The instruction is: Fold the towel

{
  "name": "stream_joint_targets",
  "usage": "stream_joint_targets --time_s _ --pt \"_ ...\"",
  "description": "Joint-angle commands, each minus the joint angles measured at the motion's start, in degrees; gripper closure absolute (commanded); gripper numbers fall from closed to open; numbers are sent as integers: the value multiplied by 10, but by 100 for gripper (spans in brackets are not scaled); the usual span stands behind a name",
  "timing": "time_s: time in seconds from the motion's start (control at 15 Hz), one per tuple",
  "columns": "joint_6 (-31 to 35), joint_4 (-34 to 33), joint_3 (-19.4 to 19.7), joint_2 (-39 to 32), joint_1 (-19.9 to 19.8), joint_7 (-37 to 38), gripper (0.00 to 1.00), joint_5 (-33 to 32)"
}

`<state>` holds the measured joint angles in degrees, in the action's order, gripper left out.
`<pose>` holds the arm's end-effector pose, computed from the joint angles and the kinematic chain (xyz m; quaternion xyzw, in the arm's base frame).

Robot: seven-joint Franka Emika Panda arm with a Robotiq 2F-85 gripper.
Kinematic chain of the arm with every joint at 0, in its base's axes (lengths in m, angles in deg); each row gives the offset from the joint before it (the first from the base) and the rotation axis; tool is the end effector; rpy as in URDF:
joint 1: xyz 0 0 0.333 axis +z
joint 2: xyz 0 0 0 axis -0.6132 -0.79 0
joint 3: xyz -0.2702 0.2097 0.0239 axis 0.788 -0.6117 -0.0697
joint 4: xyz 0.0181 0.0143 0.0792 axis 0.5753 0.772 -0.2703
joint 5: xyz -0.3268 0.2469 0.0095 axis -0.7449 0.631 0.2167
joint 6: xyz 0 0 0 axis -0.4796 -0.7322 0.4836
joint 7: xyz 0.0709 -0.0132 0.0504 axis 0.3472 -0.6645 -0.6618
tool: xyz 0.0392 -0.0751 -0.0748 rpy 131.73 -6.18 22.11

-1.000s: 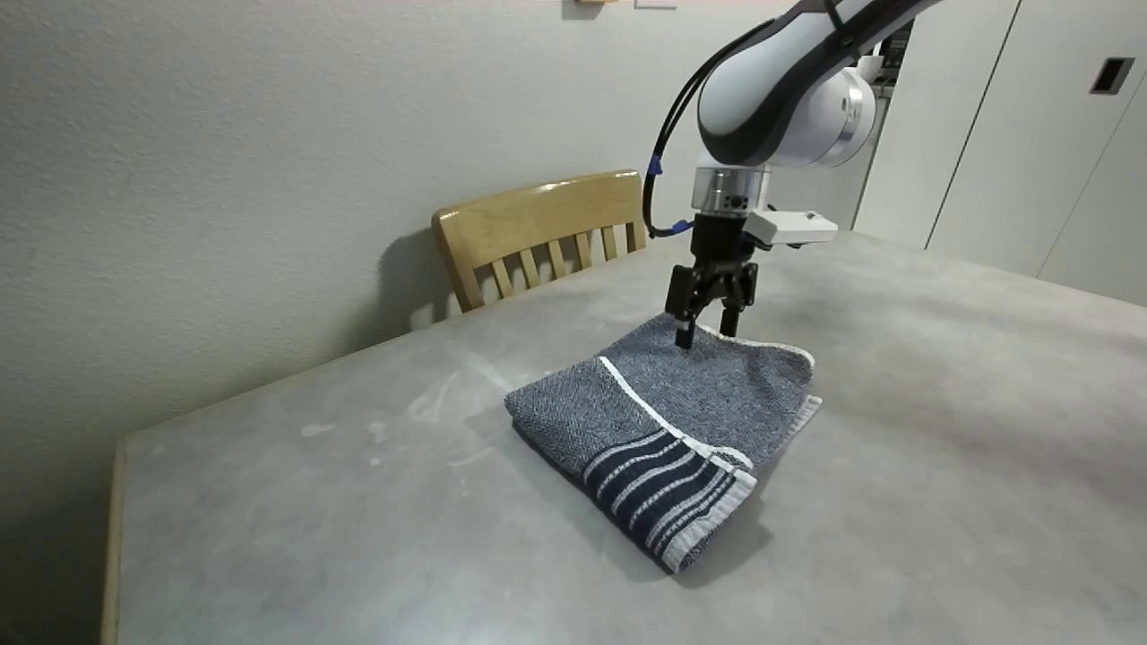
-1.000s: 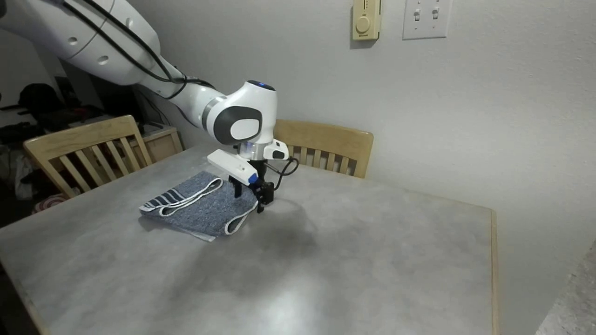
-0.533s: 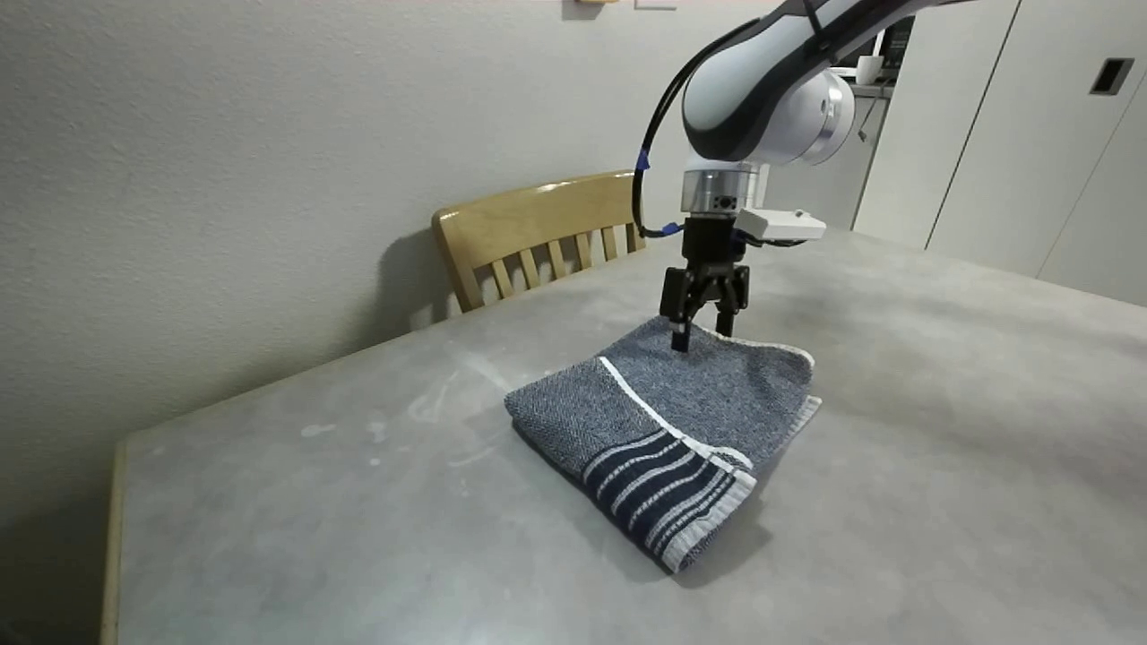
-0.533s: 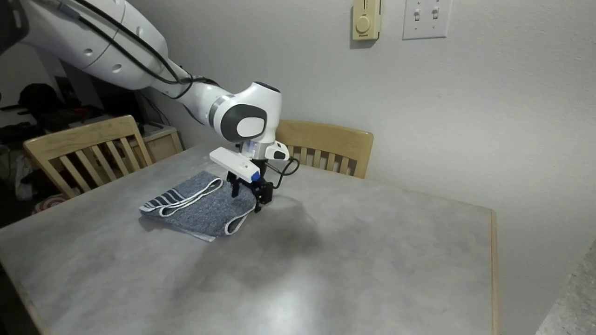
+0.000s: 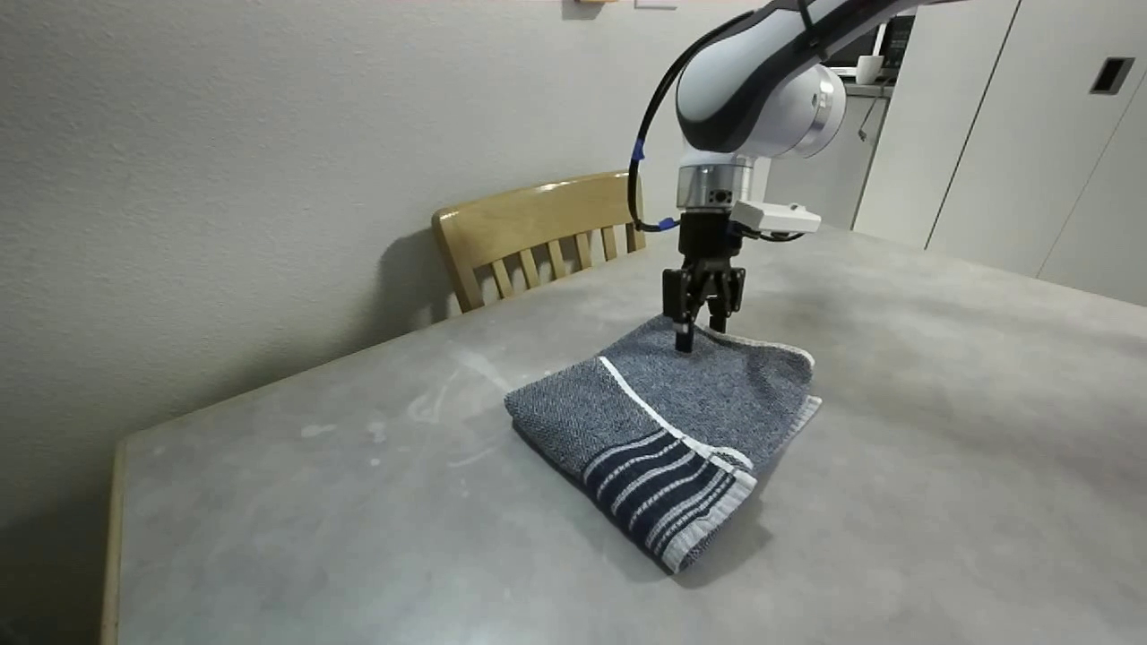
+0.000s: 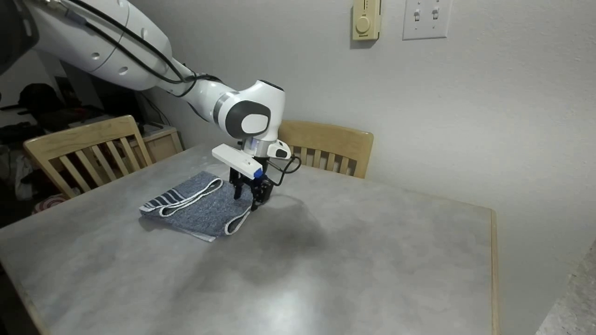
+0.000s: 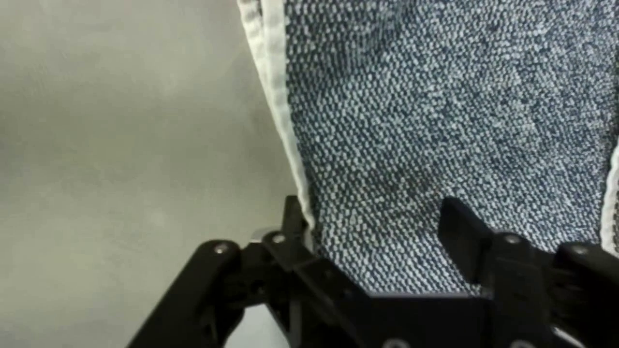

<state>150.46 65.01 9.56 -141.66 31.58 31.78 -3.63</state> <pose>0.7517 -0.0078 0.1403 -0.9856 -0.0191 0.1071 0.1297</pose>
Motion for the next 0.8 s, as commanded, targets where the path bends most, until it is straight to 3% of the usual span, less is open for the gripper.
stream_joint_targets --time_s 0.0,0.4,0.73 --pt "-11 -23 -10 -27 -7 -24 60 14" --pt "-19 -29 -15 -30 -9 -43 98 15" --pt "-14 -16 -22 -19 -5 -50 98 21"
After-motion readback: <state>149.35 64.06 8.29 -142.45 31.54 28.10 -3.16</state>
